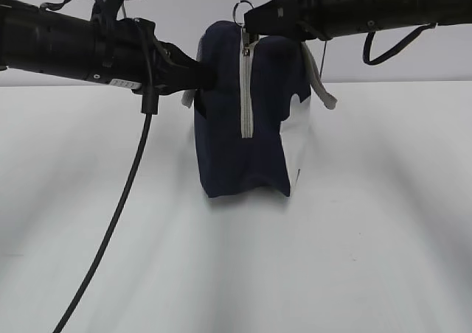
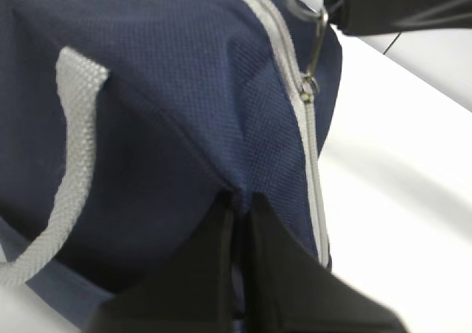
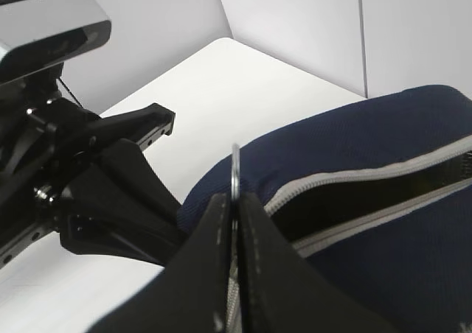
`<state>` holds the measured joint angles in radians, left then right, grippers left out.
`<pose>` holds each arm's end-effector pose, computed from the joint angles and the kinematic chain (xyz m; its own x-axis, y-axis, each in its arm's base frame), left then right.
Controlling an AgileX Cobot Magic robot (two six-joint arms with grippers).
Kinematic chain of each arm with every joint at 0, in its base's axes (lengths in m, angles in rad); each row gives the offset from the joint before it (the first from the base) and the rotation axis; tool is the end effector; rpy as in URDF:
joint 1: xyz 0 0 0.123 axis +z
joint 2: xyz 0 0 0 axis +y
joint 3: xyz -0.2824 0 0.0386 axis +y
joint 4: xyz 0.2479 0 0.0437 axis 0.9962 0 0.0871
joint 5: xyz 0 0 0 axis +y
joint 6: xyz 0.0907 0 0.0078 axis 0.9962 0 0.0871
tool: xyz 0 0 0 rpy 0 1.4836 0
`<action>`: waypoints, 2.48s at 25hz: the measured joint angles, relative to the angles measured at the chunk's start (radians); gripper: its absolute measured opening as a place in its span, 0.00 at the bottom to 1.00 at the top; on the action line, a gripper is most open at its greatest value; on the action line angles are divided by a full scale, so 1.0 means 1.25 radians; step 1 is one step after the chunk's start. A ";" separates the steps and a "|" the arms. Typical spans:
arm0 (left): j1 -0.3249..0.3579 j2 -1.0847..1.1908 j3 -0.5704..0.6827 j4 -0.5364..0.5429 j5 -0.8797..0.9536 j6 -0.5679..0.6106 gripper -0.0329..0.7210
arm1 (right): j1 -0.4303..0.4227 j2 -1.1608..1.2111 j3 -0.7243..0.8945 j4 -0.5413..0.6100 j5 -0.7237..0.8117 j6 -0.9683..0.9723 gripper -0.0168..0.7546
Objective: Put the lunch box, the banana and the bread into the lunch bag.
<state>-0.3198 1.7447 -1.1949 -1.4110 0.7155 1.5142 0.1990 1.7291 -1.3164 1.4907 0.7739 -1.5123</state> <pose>0.3405 -0.1750 0.2630 -0.4153 0.2605 -0.8716 0.8202 0.5215 -0.2350 0.3670 0.1388 0.3108 -0.3434 -0.1082 -0.9329 -0.7893 0.5716 0.2242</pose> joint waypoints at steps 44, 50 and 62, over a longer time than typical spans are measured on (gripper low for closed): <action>-0.027 0.000 0.010 0.150 0.190 -0.088 0.05 | -0.091 0.065 -0.120 -0.191 0.233 -0.042 0.02; -0.027 0.000 0.010 0.161 0.204 -0.089 0.05 | -0.093 0.112 -0.173 -0.192 0.300 -0.062 0.02; -0.027 0.000 0.010 0.187 0.215 -0.096 0.05 | -0.093 0.175 -0.268 -0.197 0.302 -0.063 0.02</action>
<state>-0.3538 1.7447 -1.1830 -1.1778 0.9842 1.3937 0.0831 1.9474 -1.6515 1.2441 1.1517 -1.5912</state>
